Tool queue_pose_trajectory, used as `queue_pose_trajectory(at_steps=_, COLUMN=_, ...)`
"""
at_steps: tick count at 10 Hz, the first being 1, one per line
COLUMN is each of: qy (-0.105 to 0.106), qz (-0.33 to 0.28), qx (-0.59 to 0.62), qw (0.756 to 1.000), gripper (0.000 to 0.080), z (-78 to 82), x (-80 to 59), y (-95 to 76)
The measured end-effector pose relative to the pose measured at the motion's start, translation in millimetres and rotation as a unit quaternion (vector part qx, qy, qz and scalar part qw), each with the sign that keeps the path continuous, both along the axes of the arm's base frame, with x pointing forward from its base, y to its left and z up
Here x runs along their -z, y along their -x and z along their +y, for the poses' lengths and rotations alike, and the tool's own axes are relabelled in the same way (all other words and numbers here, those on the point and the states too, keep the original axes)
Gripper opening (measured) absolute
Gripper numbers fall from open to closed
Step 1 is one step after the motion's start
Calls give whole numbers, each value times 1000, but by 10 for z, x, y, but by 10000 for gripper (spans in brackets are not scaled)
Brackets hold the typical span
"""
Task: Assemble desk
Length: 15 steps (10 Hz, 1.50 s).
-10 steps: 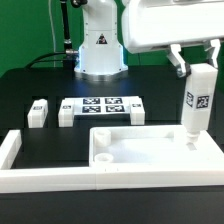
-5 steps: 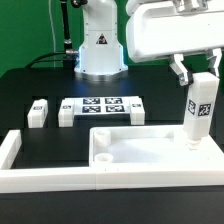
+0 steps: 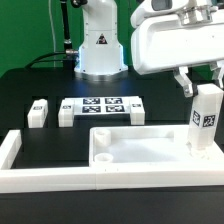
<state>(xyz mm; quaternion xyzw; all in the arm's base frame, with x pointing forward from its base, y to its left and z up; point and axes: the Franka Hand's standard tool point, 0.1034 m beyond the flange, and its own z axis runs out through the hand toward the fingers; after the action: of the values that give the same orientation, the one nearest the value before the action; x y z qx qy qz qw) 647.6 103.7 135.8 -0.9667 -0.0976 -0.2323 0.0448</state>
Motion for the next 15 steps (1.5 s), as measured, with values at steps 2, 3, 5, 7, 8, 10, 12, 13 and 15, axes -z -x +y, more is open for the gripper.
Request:
queue_pose_trajectory(at_steps=2, qy=0, qz=3, qx=0, qw=1000, gripper=289, z=-6, x=59, y=-3)
queue_pose_trajectory(at_steps=3, qy=0, qz=-2, qx=1, qw=1000, gripper=289, z=-2, x=62, y=-18)
queue_pose_trajectory(at_steps=5, qy=-1, qz=-28, qx=2, qw=1000, gripper=289, z=14, x=66, y=-26)
queue_pose_trajectory(at_steps=7, qy=-1, qz=-57, qx=4, qw=998, gripper=289, z=14, x=66, y=29)
queue_pose_trajectory(at_steps=8, qy=-1, qz=-66, qx=5, qw=998, gripper=289, z=13, x=68, y=52)
queue_pose_trajectory(at_steps=10, qy=-1, qz=-73, qx=6, qw=997, gripper=289, z=10, x=65, y=72)
queue_pose_trajectory(at_steps=12, qy=0, qz=-73, qx=6, qw=997, gripper=400, z=9, x=67, y=71)
queue_pose_trajectory(at_steps=13, qy=0, qz=-73, qx=5, qw=997, gripper=534, z=9, x=68, y=71)
queue_pose_trajectory(at_steps=15, qy=0, qz=-73, qx=5, qw=997, gripper=629, z=9, x=70, y=72)
